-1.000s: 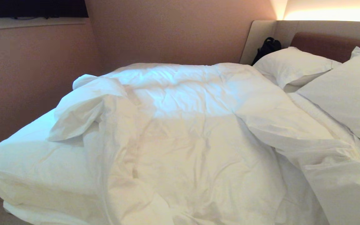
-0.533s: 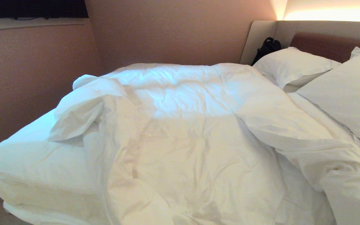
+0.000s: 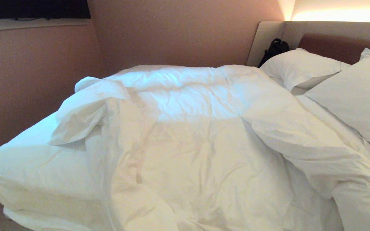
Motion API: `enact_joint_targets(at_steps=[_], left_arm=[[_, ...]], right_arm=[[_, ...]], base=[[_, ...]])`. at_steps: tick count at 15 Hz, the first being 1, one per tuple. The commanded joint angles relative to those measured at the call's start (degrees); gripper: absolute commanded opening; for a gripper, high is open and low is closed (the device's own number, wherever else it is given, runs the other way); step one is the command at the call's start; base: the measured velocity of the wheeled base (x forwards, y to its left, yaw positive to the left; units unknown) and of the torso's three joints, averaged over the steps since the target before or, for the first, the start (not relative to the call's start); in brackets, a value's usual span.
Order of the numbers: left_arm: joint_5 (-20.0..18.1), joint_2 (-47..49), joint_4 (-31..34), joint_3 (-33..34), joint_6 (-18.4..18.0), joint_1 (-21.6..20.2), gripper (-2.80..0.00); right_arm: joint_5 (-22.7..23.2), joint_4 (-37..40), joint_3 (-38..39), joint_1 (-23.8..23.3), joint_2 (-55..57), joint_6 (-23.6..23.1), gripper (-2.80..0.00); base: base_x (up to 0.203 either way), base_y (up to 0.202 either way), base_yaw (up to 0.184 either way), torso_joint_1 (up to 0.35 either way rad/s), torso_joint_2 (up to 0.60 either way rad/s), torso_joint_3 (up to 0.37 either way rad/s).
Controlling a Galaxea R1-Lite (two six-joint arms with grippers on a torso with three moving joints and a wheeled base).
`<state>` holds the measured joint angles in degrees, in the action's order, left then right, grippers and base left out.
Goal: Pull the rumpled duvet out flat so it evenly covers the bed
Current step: Flatten the corners of the folded blanket
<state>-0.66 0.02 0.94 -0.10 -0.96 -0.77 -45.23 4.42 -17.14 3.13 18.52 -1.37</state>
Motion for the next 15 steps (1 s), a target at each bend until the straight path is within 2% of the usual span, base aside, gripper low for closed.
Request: enact_joint_targets(at_steps=[1,4,13,15], left_arm=[[0.0,0.0,0.0,0.0,0.0,0.0,-2.8],[0.0,0.0,0.0,0.0,0.0,0.0,-2.8],[0.0,0.0,0.0,0.0,0.0,0.0,-2.8],[0.0,0.0,0.0,0.0,0.0,0.0,-2.8]], right_arm=[[2.7,3.6,-0.2,-0.1,-0.4,0.0,-2.8],[4.7,3.7,-0.1,-0.1,-0.5,0.0,-2.8],[5.9,4.7,-0.8,-0.9,-6.1,0.1,-2.8],[11.5,5.0,-1.4,-1.0,-6.1,0.1,-2.8]], base=[[0.0,0.0,0.0,0.0,0.0,0.0],[0.0,0.0,0.0,0.0,0.0,0.0],[0.0,0.0,0.0,0.0,0.0,0.0],[0.0,0.0,0.0,0.0,0.0,0.0]])
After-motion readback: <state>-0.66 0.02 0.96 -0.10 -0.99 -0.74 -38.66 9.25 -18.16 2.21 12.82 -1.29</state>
